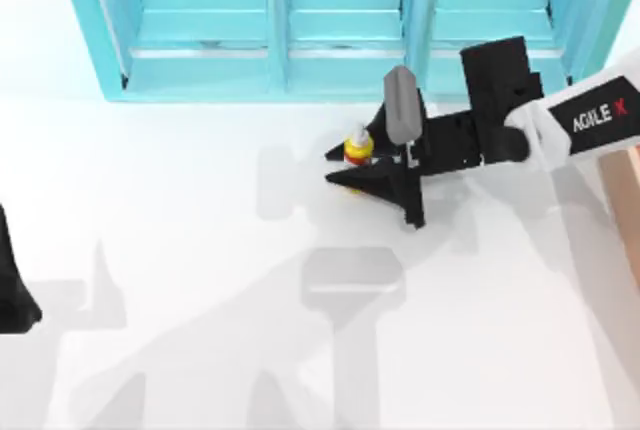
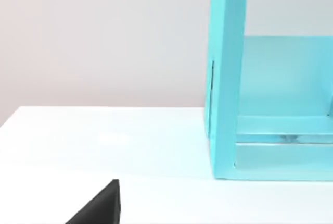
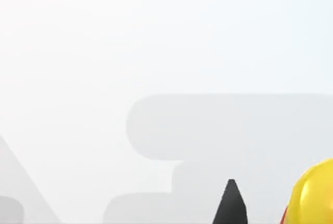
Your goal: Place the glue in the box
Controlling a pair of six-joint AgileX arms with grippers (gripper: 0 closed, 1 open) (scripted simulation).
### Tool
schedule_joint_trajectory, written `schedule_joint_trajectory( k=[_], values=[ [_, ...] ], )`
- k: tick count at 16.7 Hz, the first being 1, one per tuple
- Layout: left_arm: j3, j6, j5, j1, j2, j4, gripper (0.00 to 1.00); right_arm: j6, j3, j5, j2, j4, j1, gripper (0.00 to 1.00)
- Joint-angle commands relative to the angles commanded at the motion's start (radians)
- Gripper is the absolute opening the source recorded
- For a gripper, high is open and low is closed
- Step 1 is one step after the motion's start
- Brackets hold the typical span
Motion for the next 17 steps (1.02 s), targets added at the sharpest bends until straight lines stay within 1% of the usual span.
schedule_joint_trajectory(
  k=[2,3,12,17],
  values=[
    [0.000,0.000,0.000,0.000,0.000,0.000,1.00,0.000,0.000,0.000,0.000,0.000,0.000,0.02],
    [0.000,0.000,0.000,0.000,0.000,0.000,1.00,0.000,0.000,0.000,0.000,0.000,0.000,0.00],
    [0.000,0.000,0.000,0.000,0.000,0.000,1.00,0.001,0.001,0.000,-0.003,-0.002,-0.003,0.00],
    [0.000,0.000,0.000,0.000,0.000,0.000,1.00,0.002,0.021,0.000,-0.084,-0.098,-0.004,0.00]
  ],
)
